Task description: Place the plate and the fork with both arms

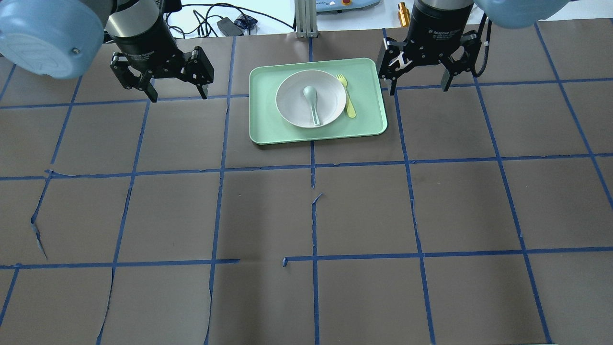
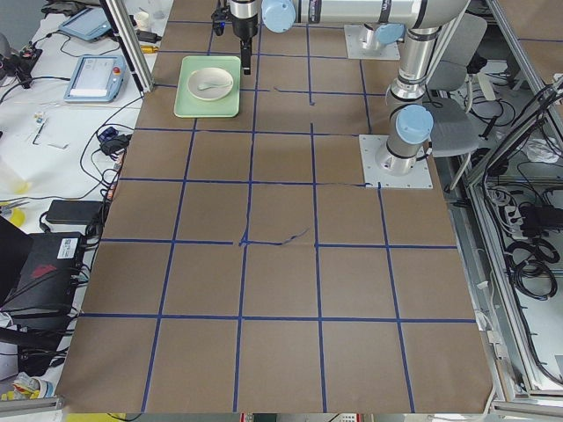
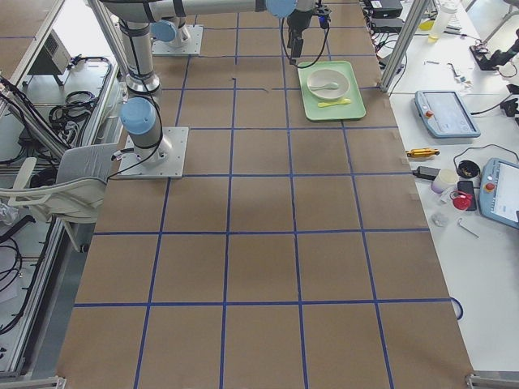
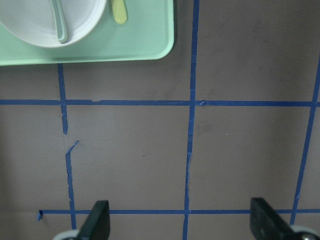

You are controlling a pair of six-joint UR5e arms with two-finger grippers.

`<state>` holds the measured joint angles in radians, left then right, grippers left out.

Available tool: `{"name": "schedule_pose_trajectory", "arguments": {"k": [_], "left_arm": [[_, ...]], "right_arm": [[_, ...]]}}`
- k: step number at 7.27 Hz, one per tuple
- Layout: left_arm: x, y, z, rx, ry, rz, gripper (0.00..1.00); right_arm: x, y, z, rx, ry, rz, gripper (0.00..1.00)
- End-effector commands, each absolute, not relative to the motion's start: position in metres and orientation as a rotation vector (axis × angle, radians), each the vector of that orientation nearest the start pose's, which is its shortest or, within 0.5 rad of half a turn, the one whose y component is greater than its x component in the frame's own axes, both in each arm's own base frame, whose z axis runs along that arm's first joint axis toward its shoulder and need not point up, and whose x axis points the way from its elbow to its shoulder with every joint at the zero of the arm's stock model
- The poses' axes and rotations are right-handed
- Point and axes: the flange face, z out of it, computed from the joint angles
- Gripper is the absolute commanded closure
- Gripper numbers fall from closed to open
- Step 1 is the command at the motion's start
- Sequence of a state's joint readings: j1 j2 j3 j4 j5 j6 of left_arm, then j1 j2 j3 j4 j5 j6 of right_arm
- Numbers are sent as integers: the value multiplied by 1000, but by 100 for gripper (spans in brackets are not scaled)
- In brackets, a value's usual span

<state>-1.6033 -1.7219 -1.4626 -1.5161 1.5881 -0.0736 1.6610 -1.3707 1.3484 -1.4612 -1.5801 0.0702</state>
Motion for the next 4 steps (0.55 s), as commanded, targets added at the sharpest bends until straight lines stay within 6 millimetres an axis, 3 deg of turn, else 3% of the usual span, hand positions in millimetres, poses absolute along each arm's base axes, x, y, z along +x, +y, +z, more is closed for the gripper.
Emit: {"name": "schedule_pose_trajectory", "arguments": {"k": [1, 4], "left_arm": [[-151, -553, 466, -62, 3128, -18, 0], [-149, -556, 462, -60, 3120, -11, 0]], "right_arm": [[184, -553, 480, -32, 3152, 132, 0], [184, -554, 480, -27, 3152, 125, 0]]}}
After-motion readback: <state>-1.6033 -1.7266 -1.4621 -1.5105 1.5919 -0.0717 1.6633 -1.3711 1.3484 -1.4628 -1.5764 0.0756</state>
